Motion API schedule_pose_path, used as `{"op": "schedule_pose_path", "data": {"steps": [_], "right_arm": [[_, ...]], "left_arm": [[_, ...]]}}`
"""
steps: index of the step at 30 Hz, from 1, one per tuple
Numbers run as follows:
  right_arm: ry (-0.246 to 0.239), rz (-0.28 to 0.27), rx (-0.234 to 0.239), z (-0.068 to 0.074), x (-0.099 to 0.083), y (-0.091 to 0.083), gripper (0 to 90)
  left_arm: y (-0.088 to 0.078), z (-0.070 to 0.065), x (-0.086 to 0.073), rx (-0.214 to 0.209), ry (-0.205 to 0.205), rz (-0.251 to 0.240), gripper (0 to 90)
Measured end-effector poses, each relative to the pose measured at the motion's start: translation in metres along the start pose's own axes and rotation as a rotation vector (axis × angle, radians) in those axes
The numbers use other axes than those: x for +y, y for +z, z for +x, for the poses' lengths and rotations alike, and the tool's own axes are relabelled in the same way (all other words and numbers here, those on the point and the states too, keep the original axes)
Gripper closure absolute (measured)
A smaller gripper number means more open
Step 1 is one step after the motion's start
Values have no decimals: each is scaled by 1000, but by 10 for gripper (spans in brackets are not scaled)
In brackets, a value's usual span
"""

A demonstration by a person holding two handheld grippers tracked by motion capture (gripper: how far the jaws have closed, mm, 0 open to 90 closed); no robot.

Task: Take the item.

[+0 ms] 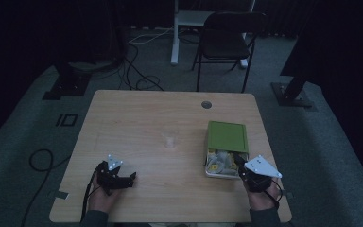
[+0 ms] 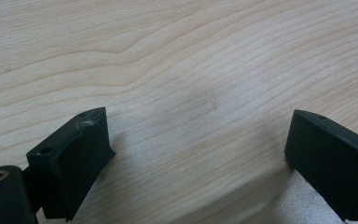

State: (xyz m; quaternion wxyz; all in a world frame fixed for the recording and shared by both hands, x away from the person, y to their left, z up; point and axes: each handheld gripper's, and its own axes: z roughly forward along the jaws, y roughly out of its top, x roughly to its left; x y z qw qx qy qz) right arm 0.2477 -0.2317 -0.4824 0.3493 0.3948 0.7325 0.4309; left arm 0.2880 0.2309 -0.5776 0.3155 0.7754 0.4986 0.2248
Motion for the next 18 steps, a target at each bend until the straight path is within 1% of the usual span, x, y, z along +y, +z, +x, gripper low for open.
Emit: {"op": "schedule_pose_path", "data": {"steps": [5, 9, 11, 17, 18], "right_arm": [[-2, -17, 0, 0, 4, -6, 900], [-4, -40, 2, 0, 10, -12, 900], [-2, -42, 4, 0, 10, -13, 900], [-2, -55, 21, 2, 14, -17, 900], [3, -57, 33, 2, 15, -17, 900]], "left_arm": [[0, 0, 0, 0, 0, 0, 75], [0, 0, 0, 0, -1, 0, 75], [0, 0, 0, 0, 0, 0, 75], [0, 0, 0, 0, 0, 0, 75], [0, 0, 0, 0, 0, 0, 75]]}}
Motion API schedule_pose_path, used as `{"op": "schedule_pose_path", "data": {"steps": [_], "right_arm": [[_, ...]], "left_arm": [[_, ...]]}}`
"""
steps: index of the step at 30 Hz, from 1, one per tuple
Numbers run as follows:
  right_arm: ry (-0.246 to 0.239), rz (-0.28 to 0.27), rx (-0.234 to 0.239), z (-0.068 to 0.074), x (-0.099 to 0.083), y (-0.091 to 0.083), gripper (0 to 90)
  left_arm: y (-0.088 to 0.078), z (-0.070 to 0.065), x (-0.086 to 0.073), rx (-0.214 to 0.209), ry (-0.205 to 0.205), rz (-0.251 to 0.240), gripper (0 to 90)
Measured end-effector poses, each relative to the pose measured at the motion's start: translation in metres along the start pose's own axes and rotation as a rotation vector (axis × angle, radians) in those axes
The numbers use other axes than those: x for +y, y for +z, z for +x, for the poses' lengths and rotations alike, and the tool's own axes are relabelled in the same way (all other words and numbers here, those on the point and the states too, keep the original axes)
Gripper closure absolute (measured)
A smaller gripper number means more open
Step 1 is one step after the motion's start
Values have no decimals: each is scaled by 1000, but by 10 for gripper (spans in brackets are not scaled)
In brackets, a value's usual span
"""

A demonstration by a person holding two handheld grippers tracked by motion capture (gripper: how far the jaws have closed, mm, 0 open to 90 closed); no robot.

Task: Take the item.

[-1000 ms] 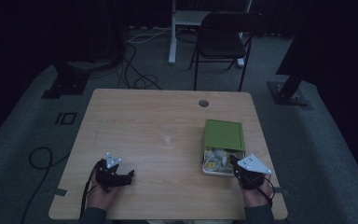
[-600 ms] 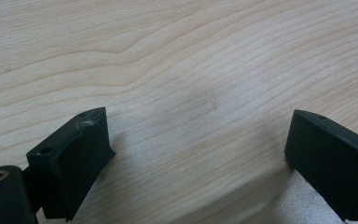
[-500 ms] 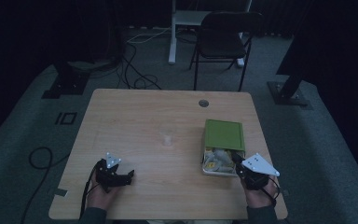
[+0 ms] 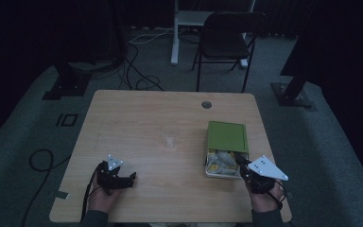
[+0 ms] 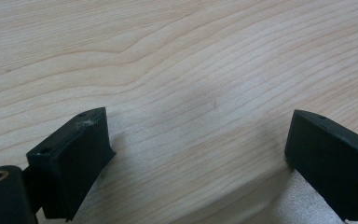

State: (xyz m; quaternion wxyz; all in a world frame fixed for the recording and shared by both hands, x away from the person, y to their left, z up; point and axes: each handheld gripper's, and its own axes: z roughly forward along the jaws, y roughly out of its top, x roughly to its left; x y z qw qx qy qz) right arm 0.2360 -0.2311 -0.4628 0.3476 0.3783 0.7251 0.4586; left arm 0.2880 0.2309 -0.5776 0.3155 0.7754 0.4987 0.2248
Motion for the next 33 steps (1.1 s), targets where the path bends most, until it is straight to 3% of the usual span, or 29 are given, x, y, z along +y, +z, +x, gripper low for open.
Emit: {"op": "schedule_pose_path", "data": {"steps": [33], "right_arm": [[-62, -12, 109, 33, 8, -3, 900]], "left_arm": [[0, 0, 0, 0, -1, 0, 75]]}}
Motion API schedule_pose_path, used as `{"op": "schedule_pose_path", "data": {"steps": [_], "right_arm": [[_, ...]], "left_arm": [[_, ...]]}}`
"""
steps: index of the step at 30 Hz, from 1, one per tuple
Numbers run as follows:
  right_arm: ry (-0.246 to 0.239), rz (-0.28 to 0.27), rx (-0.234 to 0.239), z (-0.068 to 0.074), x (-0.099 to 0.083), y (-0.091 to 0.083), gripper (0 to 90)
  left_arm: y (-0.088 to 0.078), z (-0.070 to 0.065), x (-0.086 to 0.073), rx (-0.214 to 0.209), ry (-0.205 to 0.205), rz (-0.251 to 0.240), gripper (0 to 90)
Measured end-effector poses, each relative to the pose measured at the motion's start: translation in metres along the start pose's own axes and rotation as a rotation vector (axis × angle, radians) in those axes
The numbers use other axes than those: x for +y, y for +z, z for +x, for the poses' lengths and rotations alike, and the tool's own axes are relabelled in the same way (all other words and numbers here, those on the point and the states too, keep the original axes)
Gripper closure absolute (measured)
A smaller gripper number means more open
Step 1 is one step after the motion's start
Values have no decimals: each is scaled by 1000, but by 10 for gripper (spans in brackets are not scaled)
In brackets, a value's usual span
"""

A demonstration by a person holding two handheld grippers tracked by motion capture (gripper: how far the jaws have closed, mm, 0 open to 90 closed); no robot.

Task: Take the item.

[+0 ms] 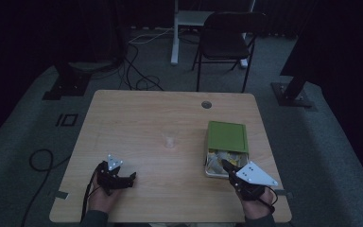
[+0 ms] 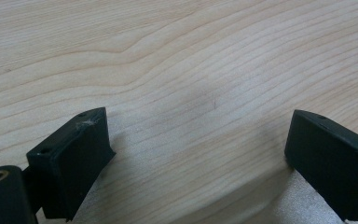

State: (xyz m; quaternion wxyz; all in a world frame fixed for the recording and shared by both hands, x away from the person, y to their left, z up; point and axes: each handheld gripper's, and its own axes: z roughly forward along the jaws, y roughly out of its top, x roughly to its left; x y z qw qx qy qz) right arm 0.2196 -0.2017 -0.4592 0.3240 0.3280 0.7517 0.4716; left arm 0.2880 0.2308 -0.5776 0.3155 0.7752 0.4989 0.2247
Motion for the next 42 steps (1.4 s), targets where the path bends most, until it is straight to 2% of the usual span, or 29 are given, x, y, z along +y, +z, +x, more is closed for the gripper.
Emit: {"op": "schedule_pose_path", "data": {"steps": [13, 33, 39, 42], "right_arm": [[-8, -14, 46, 7, 6, 4, 900], [-27, -19, 99, 19, 14, 24, 900], [-25, -22, 112, 21, 16, 31, 900], [-8, -34, 130, 20, 19, 36, 900]], "left_arm": [[0, 0, 0, 0, 1, 0, 75], [0, 0, 0, 0, 1, 0, 75], [0, 0, 0, 0, 1, 0, 75], [0, 0, 0, 0, 1, 0, 75]]}}
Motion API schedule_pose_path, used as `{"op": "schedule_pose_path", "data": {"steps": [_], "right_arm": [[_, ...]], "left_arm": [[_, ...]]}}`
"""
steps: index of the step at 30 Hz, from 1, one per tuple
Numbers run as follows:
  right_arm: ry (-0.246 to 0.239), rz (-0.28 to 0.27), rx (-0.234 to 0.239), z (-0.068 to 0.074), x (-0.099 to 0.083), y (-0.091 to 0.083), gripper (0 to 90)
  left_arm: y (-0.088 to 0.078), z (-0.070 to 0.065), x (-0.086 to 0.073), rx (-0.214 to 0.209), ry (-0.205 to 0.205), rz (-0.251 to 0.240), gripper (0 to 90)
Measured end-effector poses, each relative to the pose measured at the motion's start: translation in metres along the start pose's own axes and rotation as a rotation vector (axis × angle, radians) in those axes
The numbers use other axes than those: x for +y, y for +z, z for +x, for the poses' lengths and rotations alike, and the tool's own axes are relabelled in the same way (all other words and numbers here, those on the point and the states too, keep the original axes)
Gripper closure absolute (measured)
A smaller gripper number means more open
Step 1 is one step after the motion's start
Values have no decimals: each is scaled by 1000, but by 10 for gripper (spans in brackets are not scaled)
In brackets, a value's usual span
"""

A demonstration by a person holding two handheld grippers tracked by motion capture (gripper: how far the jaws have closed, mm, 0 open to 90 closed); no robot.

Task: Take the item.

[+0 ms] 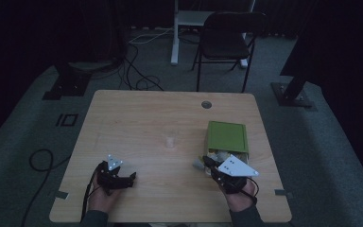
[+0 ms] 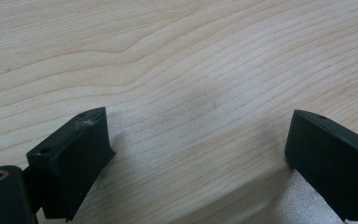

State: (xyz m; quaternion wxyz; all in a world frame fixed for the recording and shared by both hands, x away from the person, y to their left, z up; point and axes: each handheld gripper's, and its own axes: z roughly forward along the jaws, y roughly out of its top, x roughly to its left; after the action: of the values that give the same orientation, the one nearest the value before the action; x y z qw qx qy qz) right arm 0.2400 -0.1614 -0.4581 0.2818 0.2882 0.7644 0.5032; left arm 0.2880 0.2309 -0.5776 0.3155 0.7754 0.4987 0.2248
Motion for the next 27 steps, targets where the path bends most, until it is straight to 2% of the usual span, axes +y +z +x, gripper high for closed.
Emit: {"op": "schedule_pose_path", "data": {"steps": [20, 27], "right_arm": [[-11, -24, 19, 0, 16, 21, 900], [11, -35, 20, -4, 20, 30, 900]], "left_arm": [[0, 0, 0, 0, -1, -1, 75], [0, 0, 0, 0, 0, 0, 75]]}}
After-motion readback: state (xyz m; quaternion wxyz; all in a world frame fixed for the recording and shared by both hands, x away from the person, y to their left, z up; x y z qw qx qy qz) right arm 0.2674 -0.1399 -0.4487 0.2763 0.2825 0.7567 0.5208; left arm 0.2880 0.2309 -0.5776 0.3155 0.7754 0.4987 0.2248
